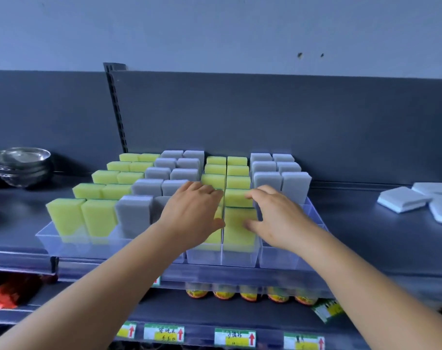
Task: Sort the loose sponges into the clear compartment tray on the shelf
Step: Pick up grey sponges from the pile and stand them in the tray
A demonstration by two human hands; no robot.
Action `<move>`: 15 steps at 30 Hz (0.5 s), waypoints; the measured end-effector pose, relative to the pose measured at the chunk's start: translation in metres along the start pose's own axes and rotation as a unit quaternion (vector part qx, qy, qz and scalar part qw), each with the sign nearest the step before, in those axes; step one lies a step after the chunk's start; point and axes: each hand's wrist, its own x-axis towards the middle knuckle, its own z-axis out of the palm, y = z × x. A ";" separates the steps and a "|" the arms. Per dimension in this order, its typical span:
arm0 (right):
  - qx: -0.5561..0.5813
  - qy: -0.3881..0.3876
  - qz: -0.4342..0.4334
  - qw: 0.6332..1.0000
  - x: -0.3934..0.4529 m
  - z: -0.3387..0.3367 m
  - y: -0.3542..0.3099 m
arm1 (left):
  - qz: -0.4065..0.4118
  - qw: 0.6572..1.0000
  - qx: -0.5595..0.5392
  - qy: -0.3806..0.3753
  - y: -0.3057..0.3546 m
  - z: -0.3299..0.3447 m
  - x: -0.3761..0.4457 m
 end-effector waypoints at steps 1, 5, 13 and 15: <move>-0.001 0.006 0.006 1.000 -0.004 -0.003 0.003 | 0.007 1.000 -0.010 0.005 0.005 -0.001 0.002; -0.022 0.002 0.033 0.999 -0.022 -0.013 0.026 | 0.043 0.999 -0.032 -0.002 0.036 -0.004 0.015; -0.036 0.003 0.100 0.994 -0.059 -0.038 0.104 | 0.104 0.992 -0.069 -0.021 0.114 -0.003 0.055; -0.037 0.002 0.114 0.993 -0.067 -0.046 0.128 | 0.109 0.990 -0.080 -0.029 0.138 -0.001 0.068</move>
